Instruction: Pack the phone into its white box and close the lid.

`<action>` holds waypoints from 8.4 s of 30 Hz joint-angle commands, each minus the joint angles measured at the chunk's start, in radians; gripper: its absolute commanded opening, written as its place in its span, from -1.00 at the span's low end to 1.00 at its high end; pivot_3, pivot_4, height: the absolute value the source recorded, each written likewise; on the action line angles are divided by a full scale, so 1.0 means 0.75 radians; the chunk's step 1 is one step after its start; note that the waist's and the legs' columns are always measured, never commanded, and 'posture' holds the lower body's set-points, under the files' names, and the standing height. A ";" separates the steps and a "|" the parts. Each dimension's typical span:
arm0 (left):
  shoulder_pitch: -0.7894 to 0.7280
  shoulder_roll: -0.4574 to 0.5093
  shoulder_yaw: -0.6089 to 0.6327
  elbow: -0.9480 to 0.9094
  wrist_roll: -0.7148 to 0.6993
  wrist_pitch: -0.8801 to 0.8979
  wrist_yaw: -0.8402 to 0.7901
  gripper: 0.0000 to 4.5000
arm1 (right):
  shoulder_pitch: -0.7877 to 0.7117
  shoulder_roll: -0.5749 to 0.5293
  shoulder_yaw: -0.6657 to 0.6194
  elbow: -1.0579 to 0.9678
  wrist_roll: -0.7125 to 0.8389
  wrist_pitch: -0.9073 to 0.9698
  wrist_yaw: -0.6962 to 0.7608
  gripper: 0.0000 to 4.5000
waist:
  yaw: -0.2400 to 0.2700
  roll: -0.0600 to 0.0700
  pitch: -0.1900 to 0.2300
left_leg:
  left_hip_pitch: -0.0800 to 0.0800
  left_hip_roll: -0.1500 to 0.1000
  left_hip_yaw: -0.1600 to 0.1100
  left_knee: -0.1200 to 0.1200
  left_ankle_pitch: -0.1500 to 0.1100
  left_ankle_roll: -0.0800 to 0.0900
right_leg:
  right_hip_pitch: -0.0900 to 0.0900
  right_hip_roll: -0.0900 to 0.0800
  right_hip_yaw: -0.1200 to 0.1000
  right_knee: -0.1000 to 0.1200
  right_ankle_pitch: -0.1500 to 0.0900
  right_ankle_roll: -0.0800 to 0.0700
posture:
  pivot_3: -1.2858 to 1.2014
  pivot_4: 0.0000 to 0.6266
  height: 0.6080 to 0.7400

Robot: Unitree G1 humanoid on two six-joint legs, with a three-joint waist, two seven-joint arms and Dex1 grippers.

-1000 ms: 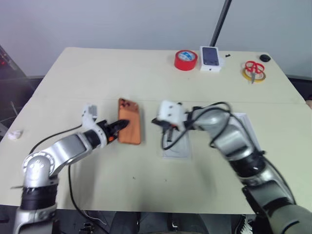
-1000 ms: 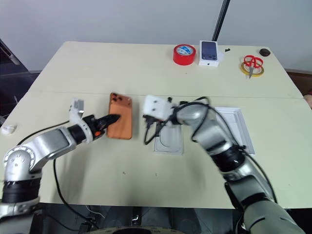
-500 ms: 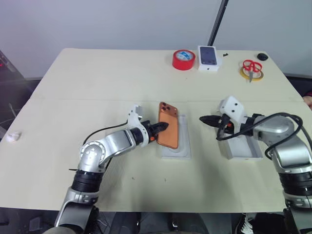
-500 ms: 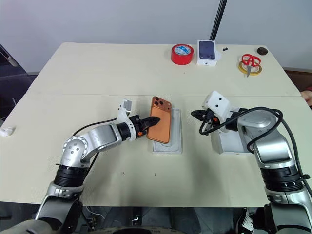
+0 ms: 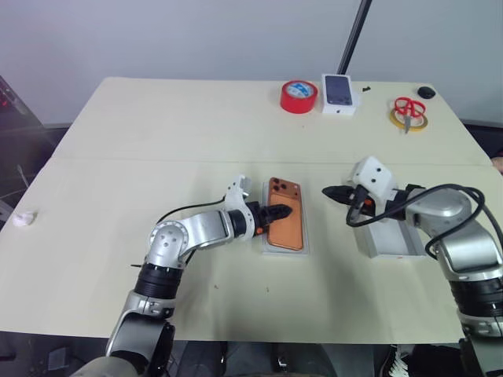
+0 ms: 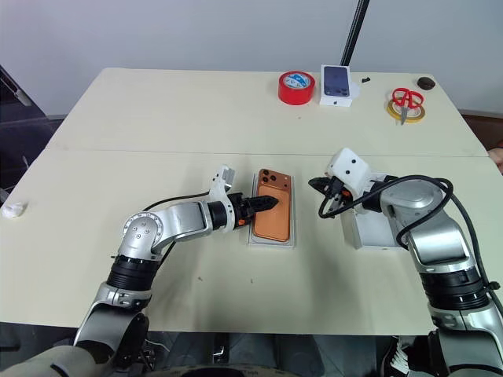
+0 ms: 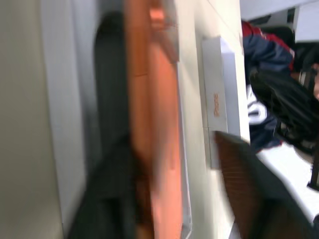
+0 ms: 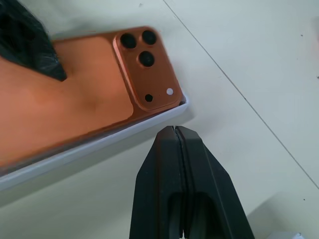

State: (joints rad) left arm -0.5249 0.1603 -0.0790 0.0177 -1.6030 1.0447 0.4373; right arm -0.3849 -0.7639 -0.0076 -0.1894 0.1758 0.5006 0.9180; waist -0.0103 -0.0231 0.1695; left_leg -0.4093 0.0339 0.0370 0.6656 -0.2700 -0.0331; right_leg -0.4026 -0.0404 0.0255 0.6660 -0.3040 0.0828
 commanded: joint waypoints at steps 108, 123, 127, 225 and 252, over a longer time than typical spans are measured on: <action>0.306 0.495 -0.215 -0.544 1.597 -0.848 -1.931 -1.00 | -0.214 -0.121 -0.210 -0.079 0.264 1.485 -0.428 -0.98 | 0.016 0.007 0.000 | 0.000 -0.002 -0.007 0.001 -0.004 0.007 | 0.006 -0.006 -0.005 0.000 -0.004 0.005 | 0.03 -0.52 0.77; 0.307 0.494 0.041 -0.391 1.574 -0.841 -1.751 -1.00 | -0.398 -0.128 -0.168 0.245 2.345 1.217 -1.243 -0.98 | 0.003 0.007 0.002 | -0.001 0.000 -0.008 0.001 -0.004 0.008 | 0.006 -0.006 -0.007 0.001 -0.004 0.006 | 0.03 -0.52 0.77; 0.292 0.478 0.019 -0.396 1.586 -0.850 -1.748 -1.00 | -0.247 -0.089 -0.087 0.120 2.395 1.109 -1.240 -0.98 | -0.002 0.007 0.002 | -0.004 -0.001 -0.008 0.002 -0.004 0.008 | 0.006 -0.006 -0.007 -0.001 -0.004 0.006 | 0.03 -0.52 0.77; 0.174 0.290 -0.210 -0.158 1.662 -0.706 -1.776 -1.00 | 0.344 -0.105 0.259 -0.513 0.310 -0.030 0.106 0.50 | 0.027 0.008 0.001 | -0.001 -0.001 -0.008 0.004 -0.003 0.008 | 0.006 -0.003 -0.009 0.002 -0.002 0.005 | 0.03 -0.52 0.77; -0.061 -0.034 -0.433 0.034 1.786 -0.817 -1.788 -1.00 | 0.246 -0.448 -0.043 -0.092 0.015 -0.176 0.126 -0.98 | 0.028 0.009 0.001 | 0.001 -0.003 -0.009 0.004 -0.003 0.008 | 0.007 -0.002 -0.008 0.001 -0.002 0.006 | 0.03 -0.52 0.77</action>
State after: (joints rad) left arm -0.5519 0.1489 -0.4005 0.0498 -0.2690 0.4578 -0.9038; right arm -0.1964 -1.0842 -0.0104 -0.2613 0.2121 0.3990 1.0220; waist 0.0105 -0.0164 0.1702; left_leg -0.4088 0.0318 0.0307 0.6688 -0.2726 -0.0272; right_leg -0.3970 -0.0420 0.0192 0.6669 -0.3057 0.0871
